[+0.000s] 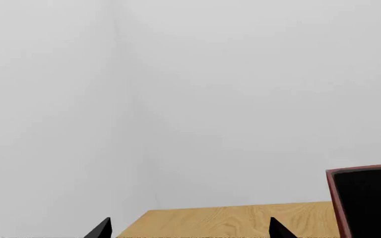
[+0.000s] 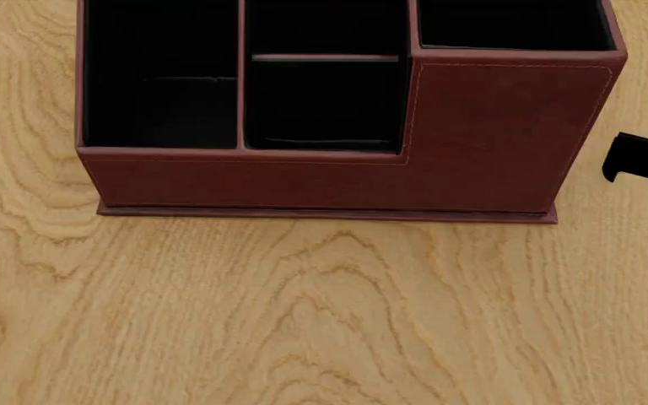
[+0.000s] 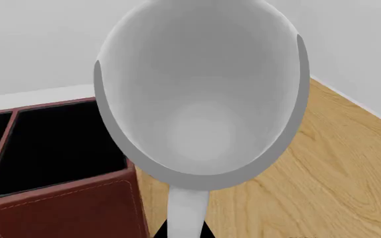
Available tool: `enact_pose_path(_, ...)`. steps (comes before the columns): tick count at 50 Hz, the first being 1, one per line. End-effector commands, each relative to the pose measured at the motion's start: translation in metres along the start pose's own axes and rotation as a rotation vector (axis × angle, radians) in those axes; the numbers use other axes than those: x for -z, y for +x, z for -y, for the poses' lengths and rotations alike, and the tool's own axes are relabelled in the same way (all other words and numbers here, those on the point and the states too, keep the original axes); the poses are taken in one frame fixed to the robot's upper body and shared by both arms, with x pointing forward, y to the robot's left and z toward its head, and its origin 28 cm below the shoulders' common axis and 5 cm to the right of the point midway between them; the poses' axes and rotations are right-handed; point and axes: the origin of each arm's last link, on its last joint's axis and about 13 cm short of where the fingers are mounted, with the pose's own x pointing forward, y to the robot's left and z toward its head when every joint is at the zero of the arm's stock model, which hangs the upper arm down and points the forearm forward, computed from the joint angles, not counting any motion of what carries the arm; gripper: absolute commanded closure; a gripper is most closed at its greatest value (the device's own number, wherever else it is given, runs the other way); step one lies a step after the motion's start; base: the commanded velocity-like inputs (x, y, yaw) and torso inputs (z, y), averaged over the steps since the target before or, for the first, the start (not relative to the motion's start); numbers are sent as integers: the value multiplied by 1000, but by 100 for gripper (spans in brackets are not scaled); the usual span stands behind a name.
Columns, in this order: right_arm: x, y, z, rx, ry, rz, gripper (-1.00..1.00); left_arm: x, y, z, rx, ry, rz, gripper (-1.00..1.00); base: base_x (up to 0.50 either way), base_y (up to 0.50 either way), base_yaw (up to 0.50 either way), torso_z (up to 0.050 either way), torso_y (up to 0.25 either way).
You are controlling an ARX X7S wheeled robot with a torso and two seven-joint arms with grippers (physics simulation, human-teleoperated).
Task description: Pick up the white mug and place it to the right of the caddy.
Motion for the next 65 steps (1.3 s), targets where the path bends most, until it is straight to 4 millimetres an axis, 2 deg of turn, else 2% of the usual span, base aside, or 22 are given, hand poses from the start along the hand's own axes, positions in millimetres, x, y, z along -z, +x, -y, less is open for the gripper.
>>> enact_pose_path(1,2,17,1,49,15,14,100,-3,3,-2,-2,1,-4,-100,0,0,0,0,0)
enact_pose_path(4,4,21,0,55,20,6,100,3,0,0,0,2,-6,-100,0,0,0,0,0)
enact_pose_path(39,38,59,-3,104,71,-100,100,5,0,2,9,5,-10,-100,0,0,0,0,1)
enact_pose_path(65,63,71,-2,148,81,-182,100,9,-1,2,10,3,-19,-100,0,0,0,0,1)
